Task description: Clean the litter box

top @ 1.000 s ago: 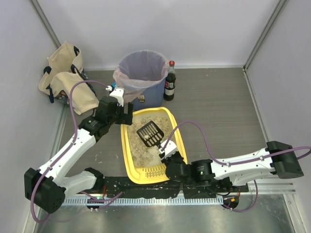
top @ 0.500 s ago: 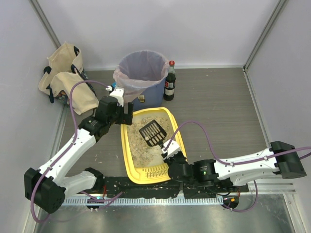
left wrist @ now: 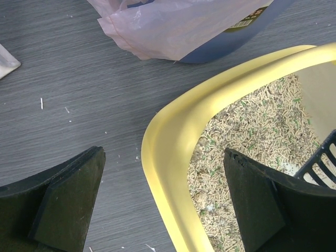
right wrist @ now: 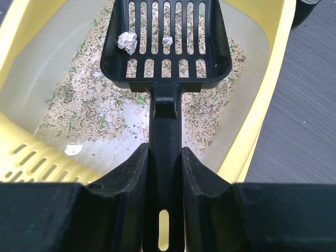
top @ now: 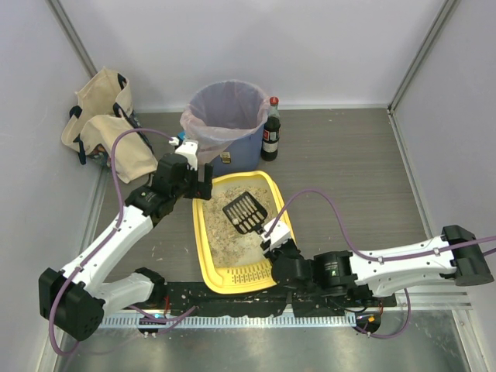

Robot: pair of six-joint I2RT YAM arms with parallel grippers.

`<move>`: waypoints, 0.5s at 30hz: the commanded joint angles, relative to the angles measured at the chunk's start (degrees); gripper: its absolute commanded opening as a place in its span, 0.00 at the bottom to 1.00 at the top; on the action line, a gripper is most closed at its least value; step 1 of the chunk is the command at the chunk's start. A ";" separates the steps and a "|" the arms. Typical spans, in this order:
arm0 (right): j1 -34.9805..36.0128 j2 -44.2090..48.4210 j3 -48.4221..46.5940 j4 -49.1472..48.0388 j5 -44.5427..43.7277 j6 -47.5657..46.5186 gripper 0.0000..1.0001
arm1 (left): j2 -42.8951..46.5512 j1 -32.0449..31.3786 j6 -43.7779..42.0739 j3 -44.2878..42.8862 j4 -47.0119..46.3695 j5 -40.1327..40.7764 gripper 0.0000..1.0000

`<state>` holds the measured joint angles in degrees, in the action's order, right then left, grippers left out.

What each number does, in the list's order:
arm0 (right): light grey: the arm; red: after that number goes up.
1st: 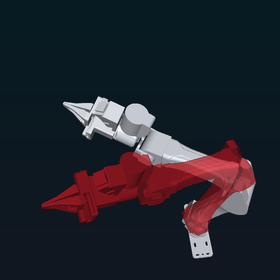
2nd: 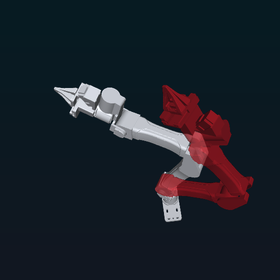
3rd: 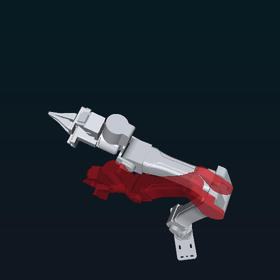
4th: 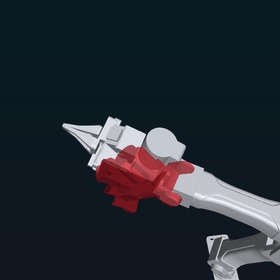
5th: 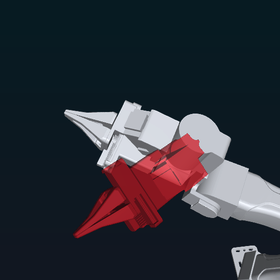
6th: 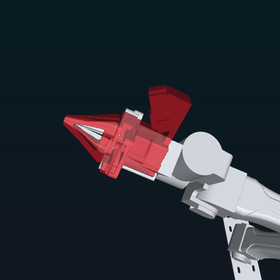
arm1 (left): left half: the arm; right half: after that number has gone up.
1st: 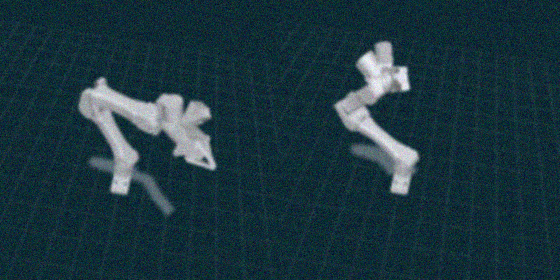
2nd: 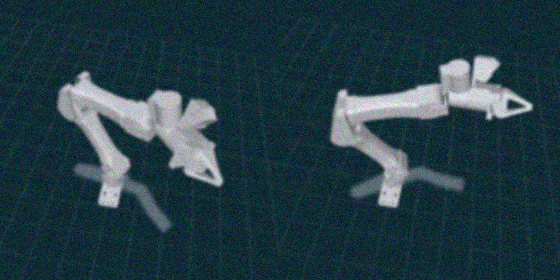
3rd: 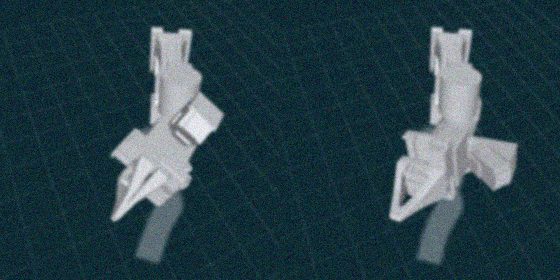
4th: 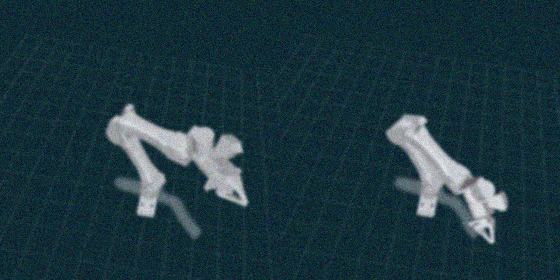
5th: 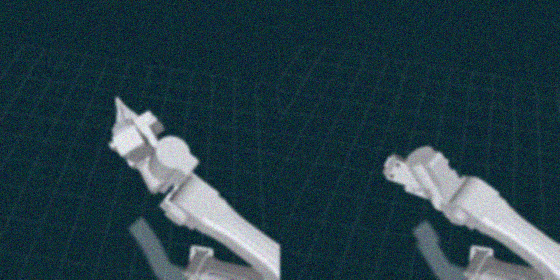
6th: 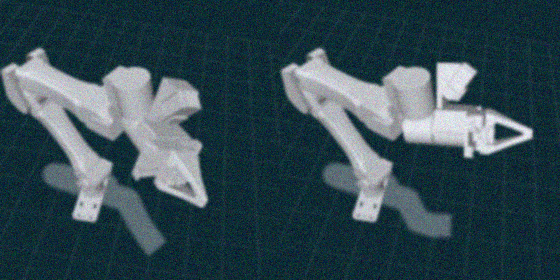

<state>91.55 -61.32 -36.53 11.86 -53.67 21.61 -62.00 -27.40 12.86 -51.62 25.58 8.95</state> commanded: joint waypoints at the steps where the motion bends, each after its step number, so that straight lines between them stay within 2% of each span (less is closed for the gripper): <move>1: 0.30 2.69 -6.17 8.08 1.37 6.06 0.01 | 1.44 1.20 0.41 -2.53 -1.24 -0.60 1.00; 7: 0.38 4.72 -12.41 15.47 2.43 8.98 0.01 | 2.58 1.91 -0.29 -2.26 -1.24 2.03 1.00; 15: 0.39 1.20 -27.53 30.05 0.67 13.11 0.01 | 3.55 1.91 -0.73 -1.91 -0.80 5.81 0.99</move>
<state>91.55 -59.75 -57.47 34.65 -50.65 30.94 -59.75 -25.76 12.82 -51.62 25.58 11.84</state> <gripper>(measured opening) 0.319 0.996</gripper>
